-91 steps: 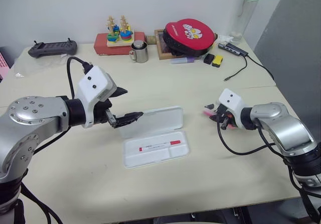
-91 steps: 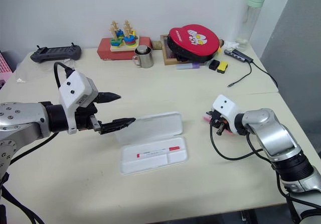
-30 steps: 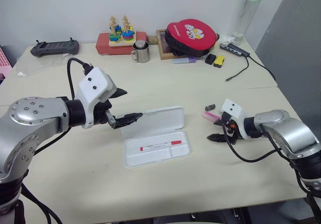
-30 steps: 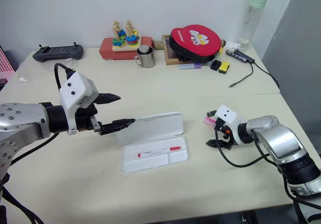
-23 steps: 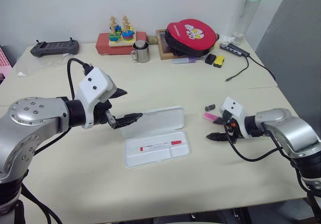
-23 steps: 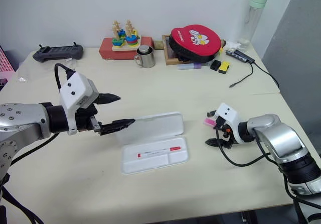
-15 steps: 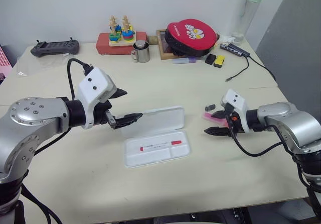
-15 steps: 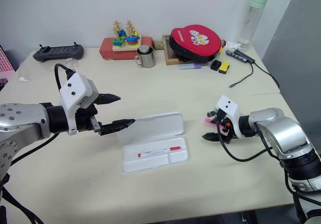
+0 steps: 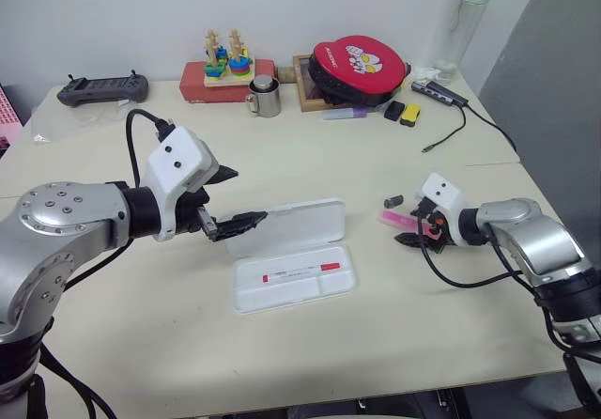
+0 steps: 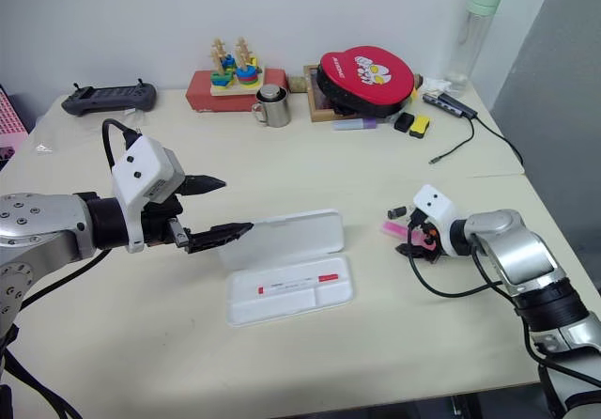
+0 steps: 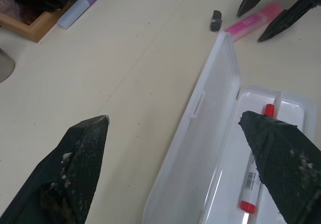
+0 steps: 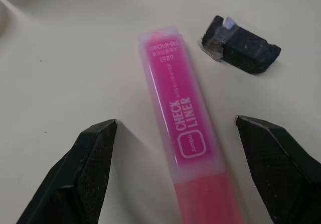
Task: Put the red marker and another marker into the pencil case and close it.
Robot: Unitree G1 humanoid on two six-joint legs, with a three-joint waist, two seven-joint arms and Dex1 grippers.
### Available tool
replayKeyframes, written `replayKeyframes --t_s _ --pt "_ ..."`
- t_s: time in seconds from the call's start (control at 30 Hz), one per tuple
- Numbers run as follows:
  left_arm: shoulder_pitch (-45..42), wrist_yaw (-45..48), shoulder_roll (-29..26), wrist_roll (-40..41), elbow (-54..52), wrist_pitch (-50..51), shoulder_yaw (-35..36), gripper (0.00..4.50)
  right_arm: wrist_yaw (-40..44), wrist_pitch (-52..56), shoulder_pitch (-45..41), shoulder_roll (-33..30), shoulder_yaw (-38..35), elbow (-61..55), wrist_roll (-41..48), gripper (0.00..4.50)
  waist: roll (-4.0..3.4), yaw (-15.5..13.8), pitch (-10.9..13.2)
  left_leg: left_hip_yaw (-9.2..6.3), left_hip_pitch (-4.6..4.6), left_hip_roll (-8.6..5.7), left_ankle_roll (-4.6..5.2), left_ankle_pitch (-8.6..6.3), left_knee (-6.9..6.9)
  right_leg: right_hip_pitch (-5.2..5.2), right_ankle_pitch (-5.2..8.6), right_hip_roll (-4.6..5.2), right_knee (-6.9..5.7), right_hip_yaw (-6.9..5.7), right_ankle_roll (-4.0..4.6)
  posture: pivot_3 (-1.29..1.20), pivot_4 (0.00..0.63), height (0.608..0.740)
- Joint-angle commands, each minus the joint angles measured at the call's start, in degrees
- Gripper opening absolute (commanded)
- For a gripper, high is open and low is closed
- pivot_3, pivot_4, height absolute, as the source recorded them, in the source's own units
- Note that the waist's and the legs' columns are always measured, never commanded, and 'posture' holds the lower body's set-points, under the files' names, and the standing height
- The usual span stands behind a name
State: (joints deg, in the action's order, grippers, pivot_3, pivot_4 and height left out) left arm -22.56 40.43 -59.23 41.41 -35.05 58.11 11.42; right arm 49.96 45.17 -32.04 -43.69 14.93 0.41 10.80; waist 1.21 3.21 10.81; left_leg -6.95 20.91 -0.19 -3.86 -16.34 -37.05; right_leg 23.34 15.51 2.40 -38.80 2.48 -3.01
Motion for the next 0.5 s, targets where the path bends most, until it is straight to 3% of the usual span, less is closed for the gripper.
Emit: replayKeyframes --t_s 0.03,0.33,0.5 --pt "-0.46 -0.37 -0.32 -0.19 -0.76 -0.53 1.04 4.50 -0.85 -1.29 -0.57 0.89 0.03 1.52 -1.85 3.42 0.00 0.08 0.00 0.00 -0.02 0.00 0.00 0.00 0.00 0.00 0.00 0.00 -0.02 0.00 0.00 0.00 0.150 0.740" --pt "-0.23 -0.37 -0.33 -0.29 -0.68 -0.60 1.19 4.50 1.20 0.06 -0.14 0.53 -1.03 -1.79 -0.62 1.16 0.00 0.02 0.00 -0.01 -0.04 0.00 -0.01 0.00 -0.04 -0.04 0.00 0.00 -0.06 0.01 0.00 0.00 0.150 0.740" --pt "-0.26 -0.36 -0.22 -0.28 -0.62 -0.70 1.10 4.50 1.26 0.29 -0.16 0.52 -1.13 -1.99 -0.82 1.07 0.00 0.02 0.00 -0.01 -0.04 0.00 -0.01 0.00 -0.03 -0.04 0.00 0.00 -0.04 0.00 0.00 0.00 0.150 0.740"
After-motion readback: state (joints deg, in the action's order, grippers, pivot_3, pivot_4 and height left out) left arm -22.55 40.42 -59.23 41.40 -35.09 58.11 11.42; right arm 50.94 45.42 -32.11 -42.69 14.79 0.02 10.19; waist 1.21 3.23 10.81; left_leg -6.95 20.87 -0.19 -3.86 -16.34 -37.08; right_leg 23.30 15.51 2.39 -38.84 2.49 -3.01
